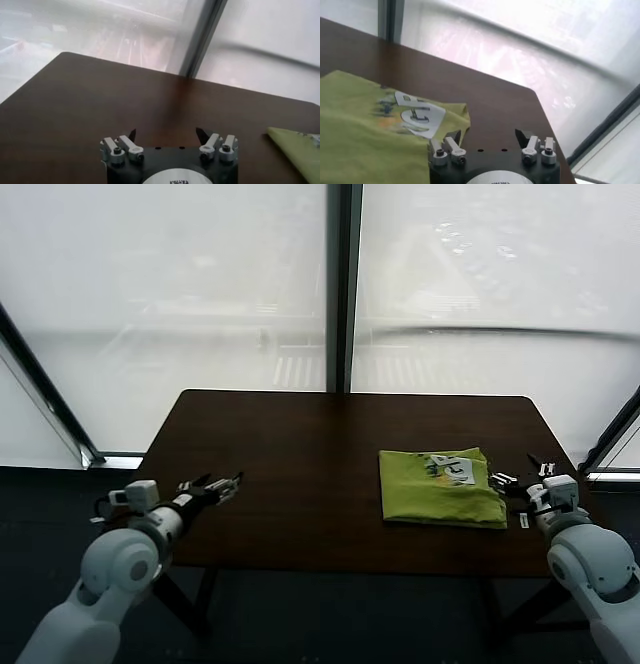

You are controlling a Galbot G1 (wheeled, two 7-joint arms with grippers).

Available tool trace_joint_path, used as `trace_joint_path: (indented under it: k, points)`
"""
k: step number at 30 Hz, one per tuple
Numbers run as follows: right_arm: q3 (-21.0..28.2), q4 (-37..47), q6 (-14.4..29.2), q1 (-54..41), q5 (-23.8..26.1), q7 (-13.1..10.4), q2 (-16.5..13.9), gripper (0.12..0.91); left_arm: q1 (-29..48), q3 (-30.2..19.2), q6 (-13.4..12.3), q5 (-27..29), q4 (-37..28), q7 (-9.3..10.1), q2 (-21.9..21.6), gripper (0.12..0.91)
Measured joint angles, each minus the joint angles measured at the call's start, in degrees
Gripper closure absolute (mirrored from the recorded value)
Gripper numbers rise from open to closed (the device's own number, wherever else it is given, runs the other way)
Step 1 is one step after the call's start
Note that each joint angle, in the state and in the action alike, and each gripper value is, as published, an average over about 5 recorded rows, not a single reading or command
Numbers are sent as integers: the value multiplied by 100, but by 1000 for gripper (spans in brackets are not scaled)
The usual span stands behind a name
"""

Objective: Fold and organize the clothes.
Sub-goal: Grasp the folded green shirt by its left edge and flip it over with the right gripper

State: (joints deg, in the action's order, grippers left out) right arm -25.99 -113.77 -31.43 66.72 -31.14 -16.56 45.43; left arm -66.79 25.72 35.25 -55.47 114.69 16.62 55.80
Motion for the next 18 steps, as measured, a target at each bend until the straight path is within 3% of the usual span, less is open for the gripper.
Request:
trace_joint_path:
  k: [5,10,14,18]
  points:
    - [887,-52,-96,-438,485,-671,410,118,-61,1,-8,66,59,58,24,123]
    - [1615,45,-254,-764,602,-1220,762,118,-83,-74,-14,167,82,112,84,123]
    - [2125,154,-423,-992,437,-1474,976,118,-135,-96,-26,287,82,110,154,123]
    - [2544,298,-463,-1199,309,-1535,1162,118,-187,-80,-45,359,78,101,190,123]
